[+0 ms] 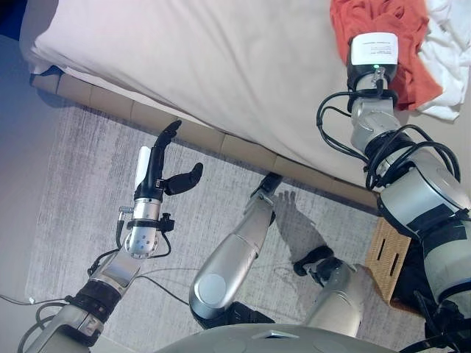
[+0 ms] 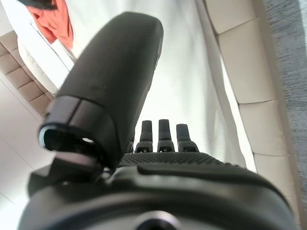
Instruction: Pick up the clothes from the bed and place them into the basket
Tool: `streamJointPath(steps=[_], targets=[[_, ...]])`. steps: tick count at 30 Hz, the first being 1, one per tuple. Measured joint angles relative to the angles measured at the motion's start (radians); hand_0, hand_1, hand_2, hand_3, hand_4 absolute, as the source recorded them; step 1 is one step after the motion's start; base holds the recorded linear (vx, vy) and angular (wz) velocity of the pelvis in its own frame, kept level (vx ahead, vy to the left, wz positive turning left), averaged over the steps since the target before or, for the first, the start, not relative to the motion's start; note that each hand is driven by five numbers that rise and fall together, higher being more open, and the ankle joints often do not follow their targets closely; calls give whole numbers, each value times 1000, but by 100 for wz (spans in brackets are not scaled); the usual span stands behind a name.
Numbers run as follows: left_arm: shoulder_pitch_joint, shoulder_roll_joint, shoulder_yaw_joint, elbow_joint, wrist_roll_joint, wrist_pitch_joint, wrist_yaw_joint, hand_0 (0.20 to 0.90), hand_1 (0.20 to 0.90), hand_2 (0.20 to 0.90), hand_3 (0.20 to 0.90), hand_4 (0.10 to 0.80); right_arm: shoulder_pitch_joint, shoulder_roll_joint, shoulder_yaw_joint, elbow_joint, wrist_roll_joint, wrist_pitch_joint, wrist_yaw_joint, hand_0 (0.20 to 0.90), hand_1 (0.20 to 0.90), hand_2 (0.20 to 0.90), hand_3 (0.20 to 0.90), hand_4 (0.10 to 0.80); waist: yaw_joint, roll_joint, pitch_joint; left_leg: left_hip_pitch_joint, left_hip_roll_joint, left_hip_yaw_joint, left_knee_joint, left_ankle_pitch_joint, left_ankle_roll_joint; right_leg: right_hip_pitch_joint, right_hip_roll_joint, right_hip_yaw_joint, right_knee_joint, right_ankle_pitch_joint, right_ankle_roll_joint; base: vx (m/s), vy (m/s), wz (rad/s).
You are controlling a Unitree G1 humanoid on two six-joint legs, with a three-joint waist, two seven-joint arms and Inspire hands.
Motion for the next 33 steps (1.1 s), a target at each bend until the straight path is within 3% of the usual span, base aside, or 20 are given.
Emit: streamJointPath(steps=[5,6,7,8,10,14,17,18,20,21,22,23,25,33], targets=[[4,14,0,-26,0,-11,7,900,900,900,900,800,-50,-2,17,21,0,39,62,900,900,900,900,800,2,0,0,-38,-1,1,1,-2,-3,-48,3,17,19,0,-1,-10,-1,3],[1,14,0,-30,0,-15,7,900,900,900,900,800,-62,-2,17,29,1,45,72,855,855,855,848,748,3,0,0,-42,0,1,-7,-7,-11,-54,4,18,18,0,-1,-33,2,13],[-3,14,0,-32,0,-16,7,900,900,900,900,800,-73,-3,17,36,2,52,78,747,747,747,722,622,2,0,0,-44,0,2,-20,-12,-18,-61,5,21,15,-2,-5,-33,8,12],[-2,14,0,-34,0,-17,7,900,900,900,900,800,-82,-3,17,41,2,56,83,552,552,552,494,394,2,0,0,-46,0,5,-24,-15,-24,-67,2,32,8,-5,-11,0,0,0],[22,16,0,-36,0,-22,11,900,900,900,900,800,-83,3,18,42,3,55,83,300,300,300,200,100,6,0,0,-46,0,11,-8,-16,-23,-71,12,45,12,-6,-10,-30,13,-21],[22,17,1,-42,0,-27,14,900,900,900,900,800,-89,-10,15,44,4,58,82,300,300,300,200,100,2,1,0,-46,-1,26,10,-16,-23,-68,21,70,24,-6,-11,-21,9,-2],[-3,21,2,-64,0,-27,25,900,900,900,900,800,-106,-16,15,54,10,66,70,300,300,300,200,100,-4,0,0,-52,-5,36,17,-42,-43,-76,8,79,11,-13,-26,-19,1,2],[24,23,3,-74,0,-30,36,900,900,900,900,800,-94,-2,15,50,23,64,65,300,300,300,200,100,13,7,0,-50,-3,38,81,-74,-2,-67,14,86,30,-14,-23,-20,-5,-54],[50,23,0,-71,0,-25,36,900,900,900,900,800,-91,7,15,54,32,68,53,300,300,300,200,100,3,10,0,-30,-1,44,77,-62,-8,-53,23,93,54,-17,-19,-20,-12,-30],[39,23,0,-72,0,-26,35,900,900,900,900,800,-98,-9,12,55,44,77,45,300,300,300,200,100,-10,9,0,-27,-1,47,54,-62,-9,-62,25,83,82,-19,-25,-14,-13,38],[27,23,1,-72,0,-26,35,900,900,900,900,800,-102,-28,11,55,45,85,39,300,300,300,200,100,-13,9,0,-26,-1,57,29,-62,-10,-56,32,58,74,-33,-58,-10,-12,42],[16,21,9,-74,0,-27,35,900,900,900,900,800,-110,-44,8,55,44,86,33,300,300,300,200,100,-20,10,1,-24,-1,66,24,-68,-32,-57,28,71,50,-39,-70,-7,-13,18],[51,24,21,-71,-1,-27,36,900,900,900,900,800,-88,-31,9,49,45,79,32,300,300,300,200,100,-3,16,2,2,4,55,68,-58,6,-22,40,65,57,-38,-65,-1,-27,-40],[17,20,31,-65,-1,-6,22,900,900,900,900,800,-59,-40,5,36,76,79,25,300,300,300,200,100,-27,11,2,177,38,66,-44,-31,20,163,57,29,-72,-32,-51,8,-50,-6]])
